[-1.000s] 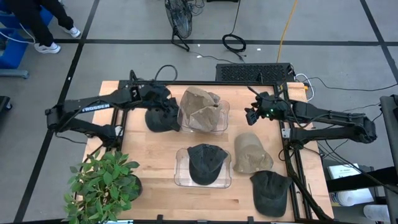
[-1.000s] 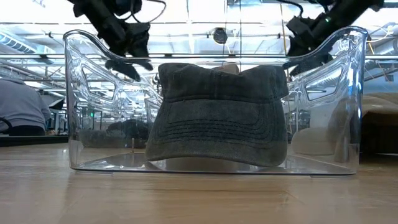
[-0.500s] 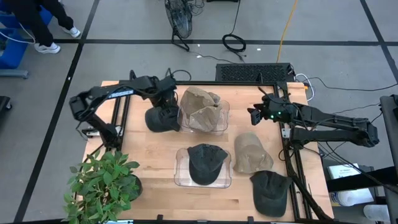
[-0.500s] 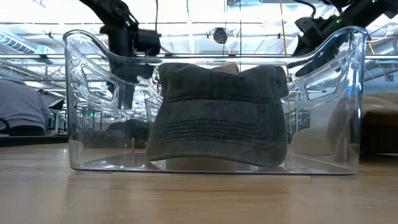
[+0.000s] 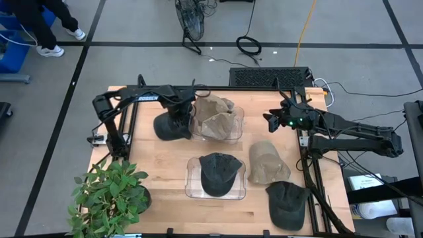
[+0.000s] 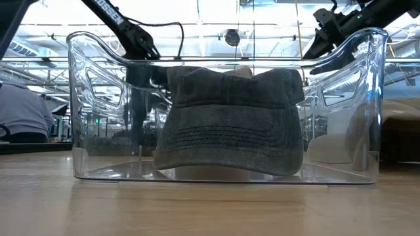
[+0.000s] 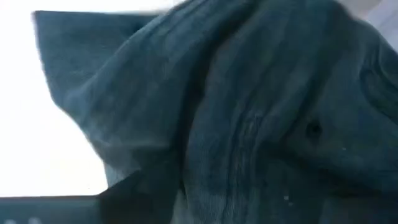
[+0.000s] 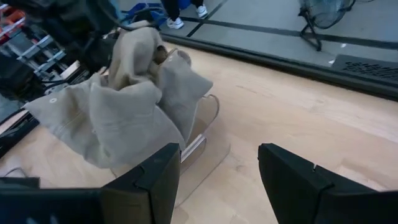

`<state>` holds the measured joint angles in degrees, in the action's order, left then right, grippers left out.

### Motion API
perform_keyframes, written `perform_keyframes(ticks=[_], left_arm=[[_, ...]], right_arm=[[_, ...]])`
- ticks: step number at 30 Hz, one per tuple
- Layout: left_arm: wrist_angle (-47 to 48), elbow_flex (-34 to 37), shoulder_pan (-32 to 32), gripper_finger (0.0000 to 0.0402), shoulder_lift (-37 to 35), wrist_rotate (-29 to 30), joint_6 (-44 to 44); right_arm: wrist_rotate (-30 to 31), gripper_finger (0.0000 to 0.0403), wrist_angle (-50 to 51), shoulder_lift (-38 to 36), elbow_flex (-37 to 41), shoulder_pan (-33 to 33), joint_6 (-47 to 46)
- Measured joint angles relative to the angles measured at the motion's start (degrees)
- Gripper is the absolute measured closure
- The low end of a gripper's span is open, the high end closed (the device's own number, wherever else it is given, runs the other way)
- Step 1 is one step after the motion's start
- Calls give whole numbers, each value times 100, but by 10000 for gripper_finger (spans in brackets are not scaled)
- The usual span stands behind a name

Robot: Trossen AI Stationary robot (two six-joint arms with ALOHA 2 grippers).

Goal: Pick & Place hat
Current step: Put the black cap into the bottom transparent bin

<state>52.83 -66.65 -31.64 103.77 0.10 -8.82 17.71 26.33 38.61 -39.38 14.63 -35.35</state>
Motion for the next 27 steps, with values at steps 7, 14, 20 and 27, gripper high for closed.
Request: perform_keyframes(ticks=[7,14,20,27], left_arm=[[82,0,22,355,131,-2,152],[732,9,-17,396,-243,296,915],[738,11,9,397,-1248,295,1459],[706,4,451,398,-2542,406,2822]], right_arm=[[-149,204,-36,0,0,0,0],[-153,204,-127,0,0,0,42],[-155,204,-146,0,0,0,72],[-162,204,-122,0,0,0,199]])
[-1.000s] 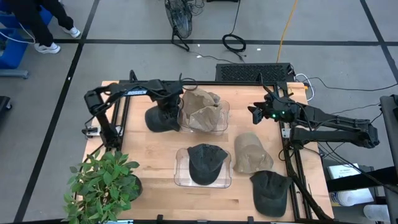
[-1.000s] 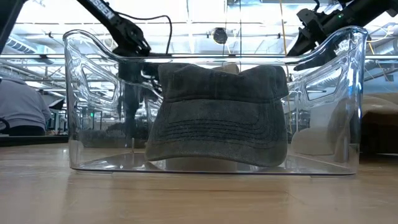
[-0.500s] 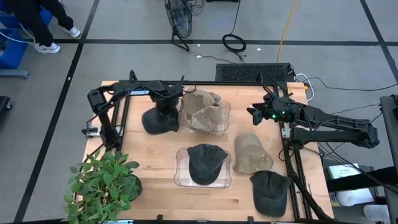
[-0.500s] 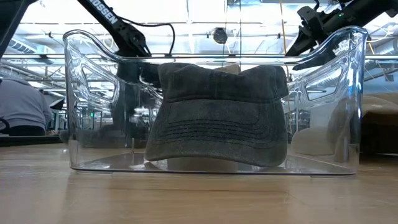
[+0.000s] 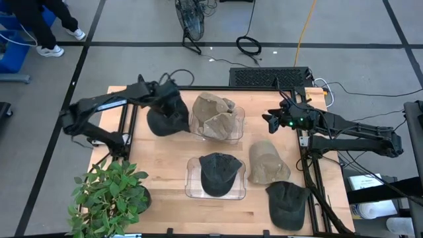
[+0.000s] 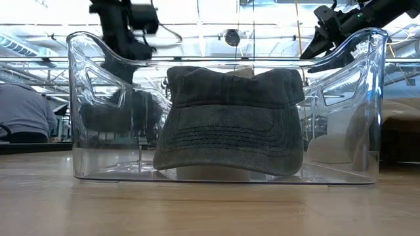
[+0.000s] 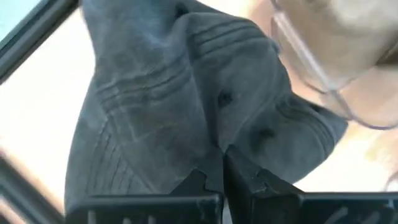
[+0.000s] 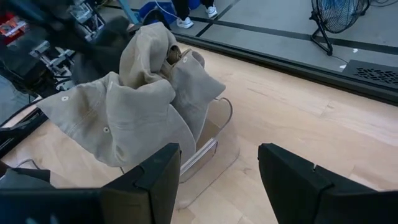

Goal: Pick & Place hat
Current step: Put the black cap into the bottom transparent bin

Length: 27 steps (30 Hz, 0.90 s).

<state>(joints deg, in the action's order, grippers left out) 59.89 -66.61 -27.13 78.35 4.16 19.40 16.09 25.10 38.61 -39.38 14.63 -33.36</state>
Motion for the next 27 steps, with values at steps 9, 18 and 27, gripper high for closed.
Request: perform_keyframes(ticks=[9,18,27], left_arm=[[-137,0,1706,399,-919,1725,2681],[-1662,0,3433,400,-819,3641,4177],[-4913,-2,4263,401,-201,4909,2754]], right_arm=[[-605,204,-483,7,437,0,139],[-2286,204,-2048,9,1159,-69,134],[-2063,204,-3334,25,1180,-1074,707]])
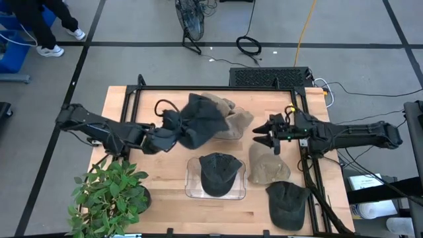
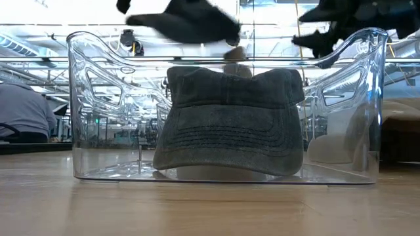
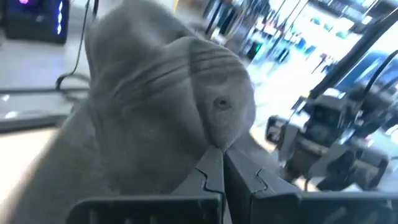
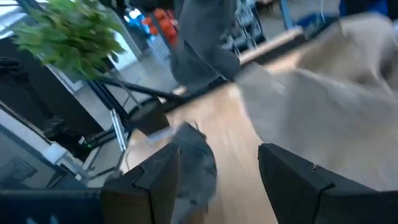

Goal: Pick & Place hat
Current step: Put the black cap into the bottom transparent bin

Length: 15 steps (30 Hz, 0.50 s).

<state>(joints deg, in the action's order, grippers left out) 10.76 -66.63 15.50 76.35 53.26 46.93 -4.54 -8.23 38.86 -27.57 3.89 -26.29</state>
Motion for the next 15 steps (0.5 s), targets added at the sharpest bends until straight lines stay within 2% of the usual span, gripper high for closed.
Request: perform_keyframes(ticks=[3,9,15], left_arm=[[-838,0,53,401,173,156,-521],[-1810,0,75,401,339,300,-1047],[-2316,3,43,401,676,508,-1121]], right_arm=[[447,204,-367,48,0,-326,193],[1137,204,-977,357,2,-749,346],[1205,203,-2138,896,2,-919,505]])
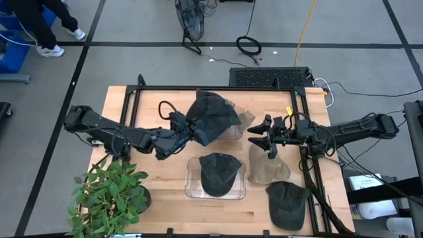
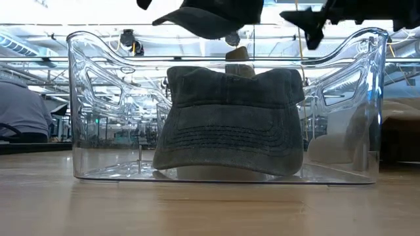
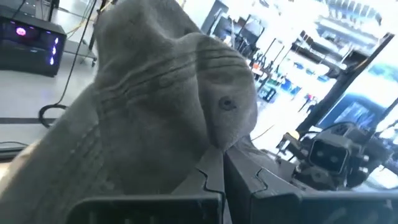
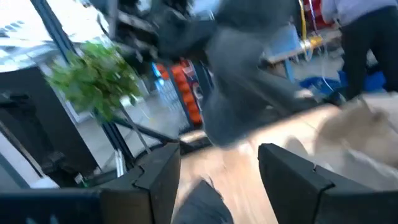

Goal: Pick & Place hat
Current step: Put the black cap into the bottom transparent bin

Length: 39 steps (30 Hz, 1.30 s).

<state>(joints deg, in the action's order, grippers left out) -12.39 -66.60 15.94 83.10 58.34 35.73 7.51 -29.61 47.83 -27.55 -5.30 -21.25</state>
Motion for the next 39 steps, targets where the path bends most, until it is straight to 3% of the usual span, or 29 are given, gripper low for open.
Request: perform_keyframes(ticks=[9,15,19,29,39], left_arm=[[-306,-1,-27,401,97,-32,-17],[-683,-1,-10,401,91,-26,-407],[-684,-1,-10,401,95,-28,-439],[-668,-2,28,401,95,-168,-544],[-694,-1,189,401,51,-17,-1054]], right_arm=[[-2,136,-655,738,0,-7,-297],[57,77,-1850,1227,-139,9,-281],[309,53,-1598,1490,-623,46,-13],[287,57,-858,2327,-1824,313,-203],[281,80,23,2407,-1932,619,-53]])
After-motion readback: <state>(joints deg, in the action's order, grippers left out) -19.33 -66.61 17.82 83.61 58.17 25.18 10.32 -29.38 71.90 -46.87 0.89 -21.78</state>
